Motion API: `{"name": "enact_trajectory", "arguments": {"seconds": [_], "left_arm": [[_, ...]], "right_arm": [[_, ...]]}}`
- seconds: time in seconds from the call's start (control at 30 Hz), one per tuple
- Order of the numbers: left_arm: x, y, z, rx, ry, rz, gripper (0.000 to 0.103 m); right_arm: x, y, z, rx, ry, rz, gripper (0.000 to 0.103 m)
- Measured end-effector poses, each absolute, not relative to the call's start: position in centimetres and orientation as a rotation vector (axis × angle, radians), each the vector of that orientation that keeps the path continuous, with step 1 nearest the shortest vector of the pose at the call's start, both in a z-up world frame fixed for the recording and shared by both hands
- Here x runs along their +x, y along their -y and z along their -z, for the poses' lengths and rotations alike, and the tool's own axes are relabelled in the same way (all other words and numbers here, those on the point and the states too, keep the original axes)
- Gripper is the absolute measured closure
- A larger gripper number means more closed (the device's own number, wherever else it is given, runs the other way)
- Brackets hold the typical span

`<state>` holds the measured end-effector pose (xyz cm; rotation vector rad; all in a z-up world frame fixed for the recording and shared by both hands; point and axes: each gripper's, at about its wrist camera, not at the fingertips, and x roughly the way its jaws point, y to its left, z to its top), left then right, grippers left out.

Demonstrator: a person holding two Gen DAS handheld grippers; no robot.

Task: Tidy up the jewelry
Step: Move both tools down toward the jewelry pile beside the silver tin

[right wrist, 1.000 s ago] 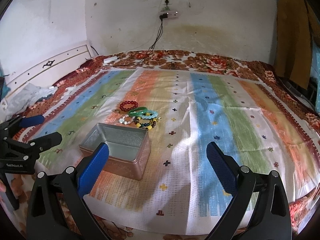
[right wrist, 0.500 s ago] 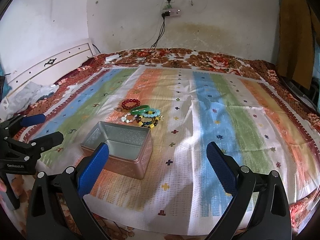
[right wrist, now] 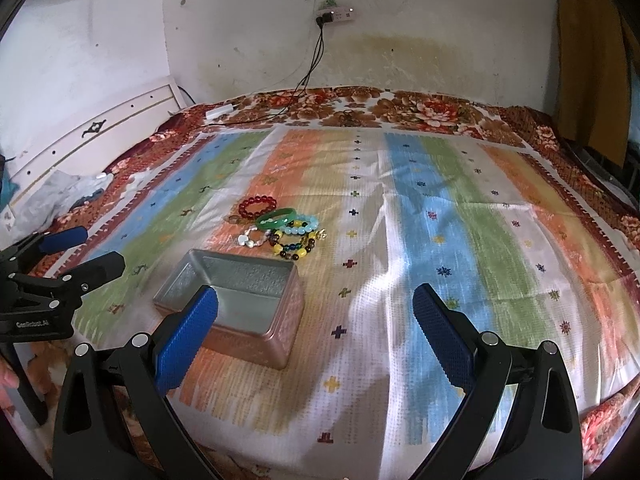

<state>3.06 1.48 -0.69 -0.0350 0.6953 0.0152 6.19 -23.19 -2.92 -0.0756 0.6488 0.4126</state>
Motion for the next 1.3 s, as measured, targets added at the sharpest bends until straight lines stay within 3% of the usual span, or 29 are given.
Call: {"name": "enact_trajectory", "arguments": {"seconds": [1.3], "left_arm": [[10.1, -3.2, 1.2, -0.041, -0.741, -0.091, 0.005]], "right_arm": [[13.5, 21.6, 2.7, -0.049, -0.695, -0.416, 0.004]]}}
